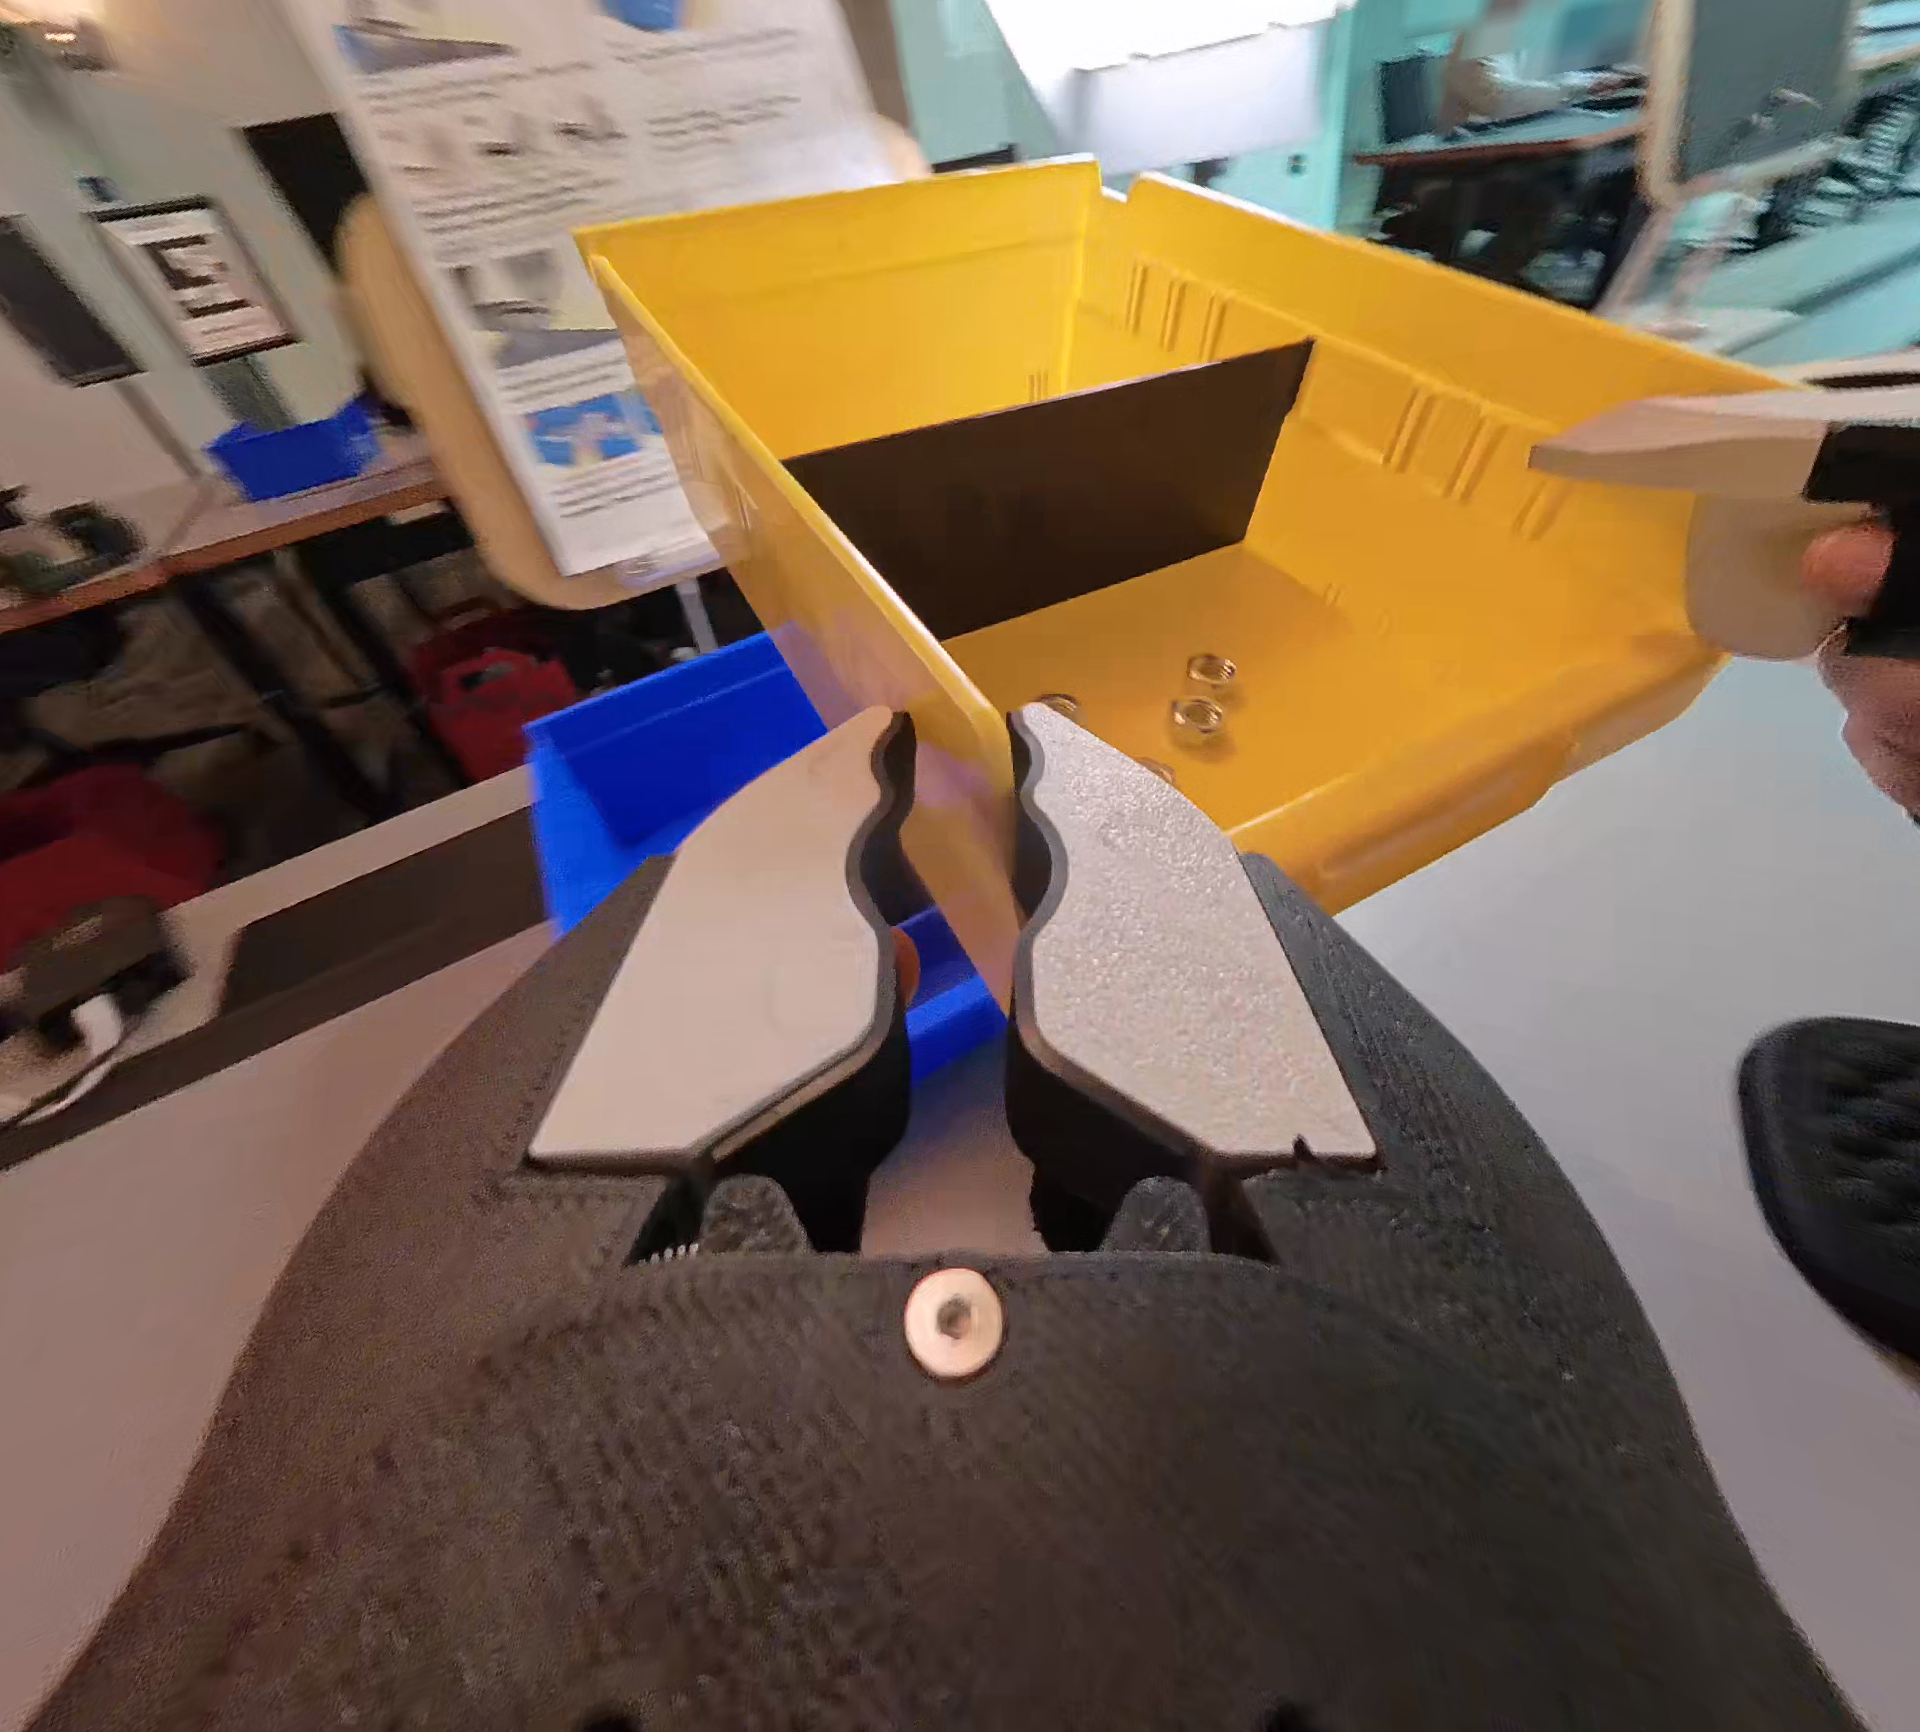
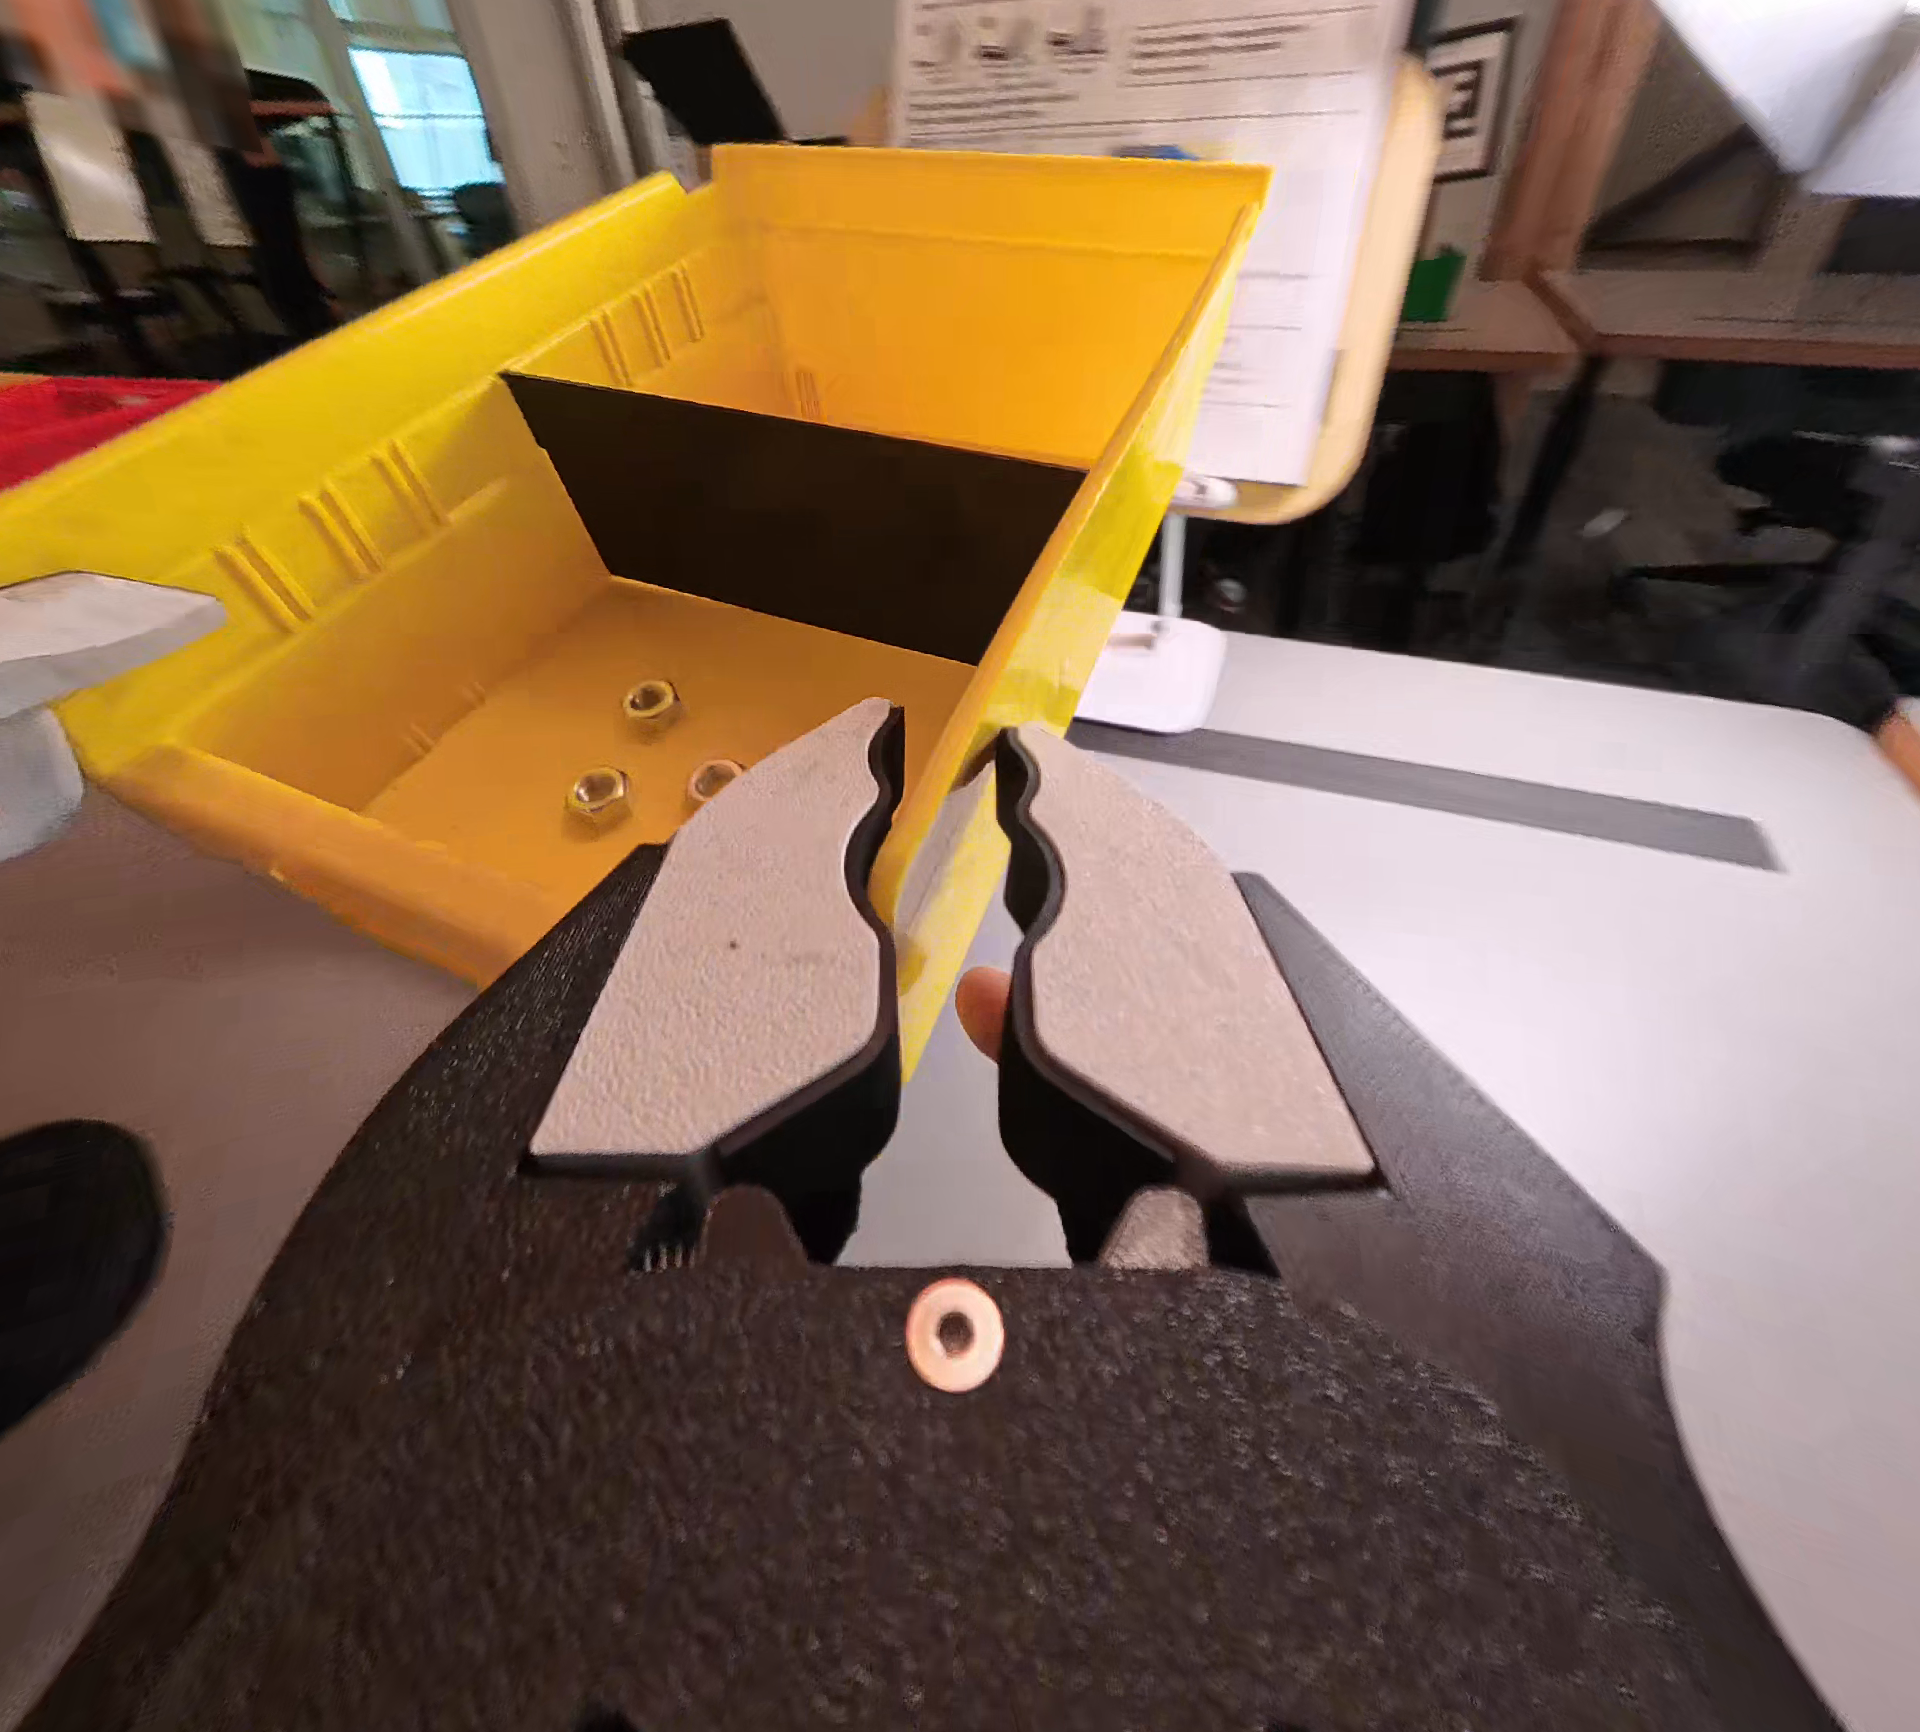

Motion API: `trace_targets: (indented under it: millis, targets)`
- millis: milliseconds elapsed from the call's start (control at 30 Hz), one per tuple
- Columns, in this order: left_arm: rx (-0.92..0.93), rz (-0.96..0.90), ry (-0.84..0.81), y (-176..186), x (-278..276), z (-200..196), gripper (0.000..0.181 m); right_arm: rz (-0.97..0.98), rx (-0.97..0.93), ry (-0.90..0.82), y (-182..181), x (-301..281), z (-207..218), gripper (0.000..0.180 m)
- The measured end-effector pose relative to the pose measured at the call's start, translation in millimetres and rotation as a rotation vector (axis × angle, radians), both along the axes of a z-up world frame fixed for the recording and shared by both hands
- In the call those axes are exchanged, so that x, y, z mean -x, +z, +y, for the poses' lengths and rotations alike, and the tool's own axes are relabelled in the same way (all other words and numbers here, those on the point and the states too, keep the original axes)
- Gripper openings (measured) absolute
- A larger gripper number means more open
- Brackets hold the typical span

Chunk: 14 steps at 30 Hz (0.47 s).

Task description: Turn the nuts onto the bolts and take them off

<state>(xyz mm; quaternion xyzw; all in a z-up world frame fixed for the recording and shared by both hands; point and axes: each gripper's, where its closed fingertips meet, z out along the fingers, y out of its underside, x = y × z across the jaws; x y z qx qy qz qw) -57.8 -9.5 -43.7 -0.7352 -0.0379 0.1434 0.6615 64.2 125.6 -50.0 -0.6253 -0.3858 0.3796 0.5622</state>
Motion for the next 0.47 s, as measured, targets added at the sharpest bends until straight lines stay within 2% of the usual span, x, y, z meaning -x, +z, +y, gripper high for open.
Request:
trace_targets:
  millis: [100,233,367,467]
  targets:
    - [-0.019,-0.014,0.139,12.9,47.3,-56.4,0.016,-0.001,0.022,0.137,7.6,65.5,-42.4,0.017]
    - [-0.005,-0.034,0.309,12.7,98.4,-132.6,0.017,-0.050,0.089,0.314,-4.8,144.7,-104.1,0.017]
    - [0.021,-0.094,0.422,-6.2,138.3,-192.1,0.017,-0.133,0.163,0.444,-36.5,203.4,-159.5,0.018]
    - [0.054,-0.175,0.468,-36.9,164.7,-219.7,0.017,-0.203,0.199,0.492,-67.4,232.9,-187.2,0.019]
